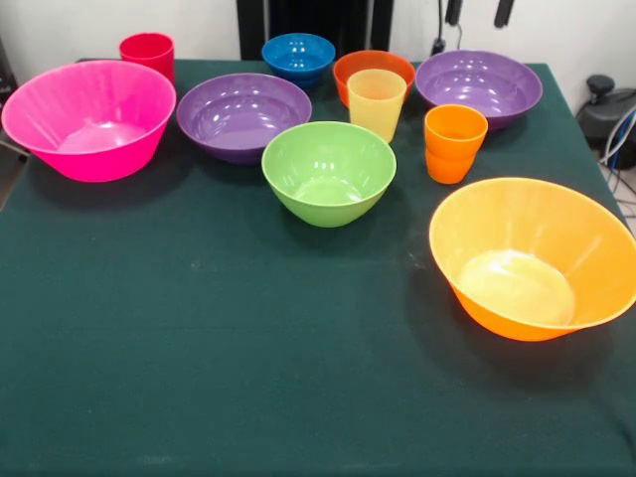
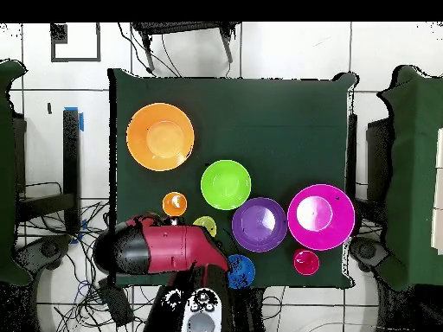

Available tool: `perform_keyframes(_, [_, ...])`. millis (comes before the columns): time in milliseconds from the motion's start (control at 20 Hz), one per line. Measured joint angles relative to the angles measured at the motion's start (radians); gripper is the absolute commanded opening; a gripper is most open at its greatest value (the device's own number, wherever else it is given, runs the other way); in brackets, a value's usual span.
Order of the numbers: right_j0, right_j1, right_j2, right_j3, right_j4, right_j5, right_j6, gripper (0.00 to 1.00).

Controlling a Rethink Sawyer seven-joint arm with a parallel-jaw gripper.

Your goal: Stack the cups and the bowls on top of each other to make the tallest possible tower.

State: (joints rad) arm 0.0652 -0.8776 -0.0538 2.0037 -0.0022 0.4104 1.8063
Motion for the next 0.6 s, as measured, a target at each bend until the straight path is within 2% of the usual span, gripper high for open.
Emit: perform_keyframes(600, [0.000,0.184,-0.002,-0.072,0.000,-0.050,0.001,1.00])
